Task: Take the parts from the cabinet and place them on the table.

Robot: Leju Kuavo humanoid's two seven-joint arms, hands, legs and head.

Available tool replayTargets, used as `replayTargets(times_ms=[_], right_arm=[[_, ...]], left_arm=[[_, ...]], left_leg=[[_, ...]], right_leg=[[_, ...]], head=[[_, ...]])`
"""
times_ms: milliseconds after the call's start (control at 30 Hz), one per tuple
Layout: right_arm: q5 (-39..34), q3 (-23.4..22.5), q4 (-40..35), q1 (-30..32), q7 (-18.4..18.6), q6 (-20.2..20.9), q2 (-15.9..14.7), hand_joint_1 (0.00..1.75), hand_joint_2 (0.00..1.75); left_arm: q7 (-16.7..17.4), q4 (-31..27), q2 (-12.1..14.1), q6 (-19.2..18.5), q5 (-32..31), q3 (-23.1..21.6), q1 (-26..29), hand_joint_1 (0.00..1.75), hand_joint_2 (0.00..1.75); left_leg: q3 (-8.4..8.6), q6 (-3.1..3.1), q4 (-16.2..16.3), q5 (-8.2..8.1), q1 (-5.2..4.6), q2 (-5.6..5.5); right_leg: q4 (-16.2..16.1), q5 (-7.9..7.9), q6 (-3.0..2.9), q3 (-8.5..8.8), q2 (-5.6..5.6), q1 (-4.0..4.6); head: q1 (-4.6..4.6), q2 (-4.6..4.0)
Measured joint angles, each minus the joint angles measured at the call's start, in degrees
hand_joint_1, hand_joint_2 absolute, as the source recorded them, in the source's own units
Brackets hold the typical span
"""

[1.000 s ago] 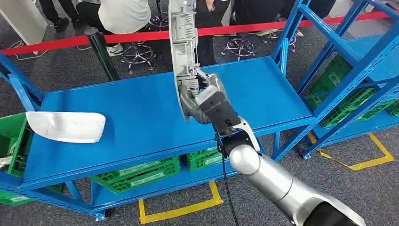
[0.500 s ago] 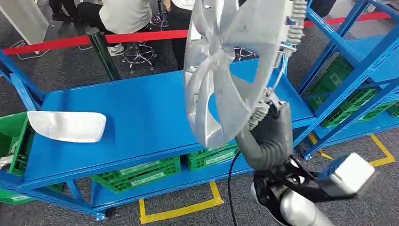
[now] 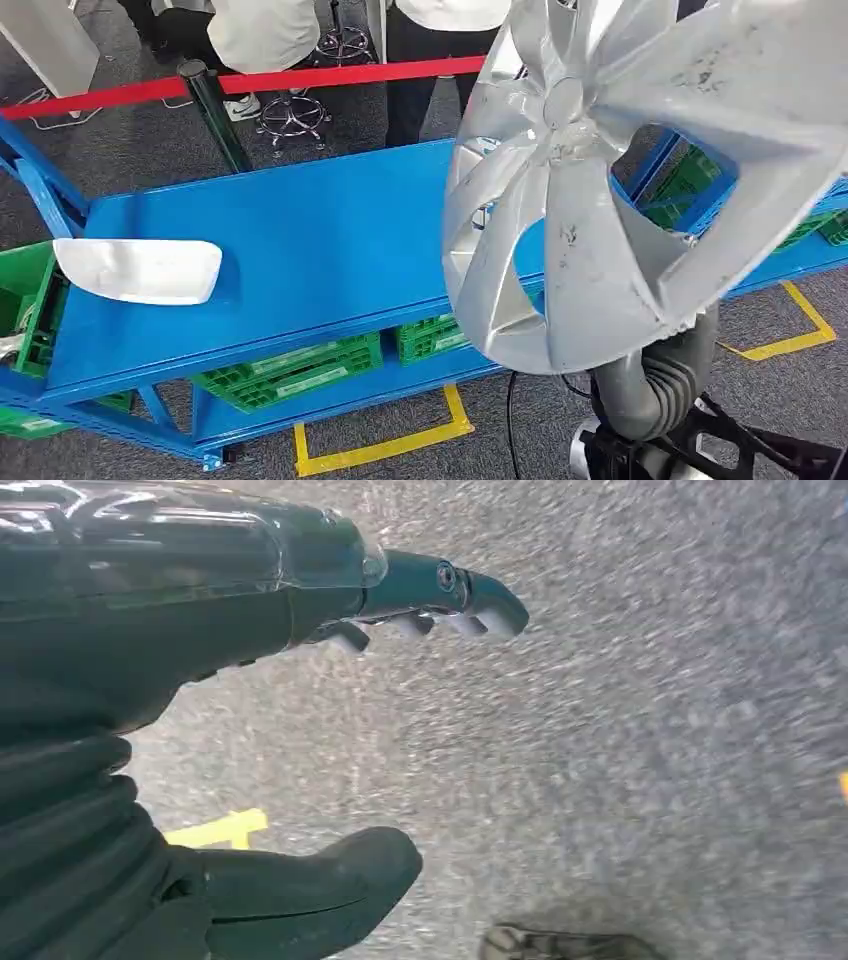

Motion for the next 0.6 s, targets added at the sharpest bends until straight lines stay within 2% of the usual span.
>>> replayTargets(times_ms=[233,400,533,567,600], right_arm=[[-1.12,0.17,0.00,2.47,-2.21,1.60,0.00,1.75,1.75],[-0.13,0.17,0.04,4.42,-2.34,1.01,0.00,1.75,1.75],[1.46,0.13,0.28,6.16,-2.36,0.13,0.00,1.75,1.75],[1.49,0.04,0.37,6.68,-2.45,-0.06,0.00,1.75,1.75],[1.44,-0.11,0.52,7.12,-2.56,-0.35,0.02,1.75,1.75]], left_arm=[[-2.40,0.00,1.12,0.48,2.43,2.23,-0.35,0.00,1.75],[-4.09,0.00,1.31,0.33,3.50,3.70,-0.58,0.00,1.75],[-3.81,0.00,1.44,0.33,3.63,4.77,-0.75,0.00,1.75],[-3.54,0.00,1.49,0.33,3.63,4.92,-0.77,0.00,1.75],[-3.48,0.02,1.73,0.35,3.74,5.07,-0.76,0.00,1.75]], left_leg=[[0.04,-0.04,-0.02,-0.04,0.00,0.26],[0.04,-0.04,-0.02,-0.04,0.00,0.27],[0.03,-0.04,-0.02,-0.04,0.00,0.27],[-0.04,0.20,0.34,-0.26,-0.36,0.28],[-0.06,0.46,0.29,-0.34,-0.33,0.29]], right_leg=[[0.00,0.00,0.00,-0.03,0.24,0.00],[0.00,0.00,-0.01,-0.03,0.24,0.00],[0.00,0.00,-0.01,-0.03,0.24,-0.01],[-0.38,0.20,0.22,0.04,0.24,-0.10],[-0.38,0.25,0.40,0.01,0.19,-0.22]], head=[[-0.04,0.00],[-0.07,0.00],[0.00,0.00],[0.00,0.00],[-0.09,0.00]])
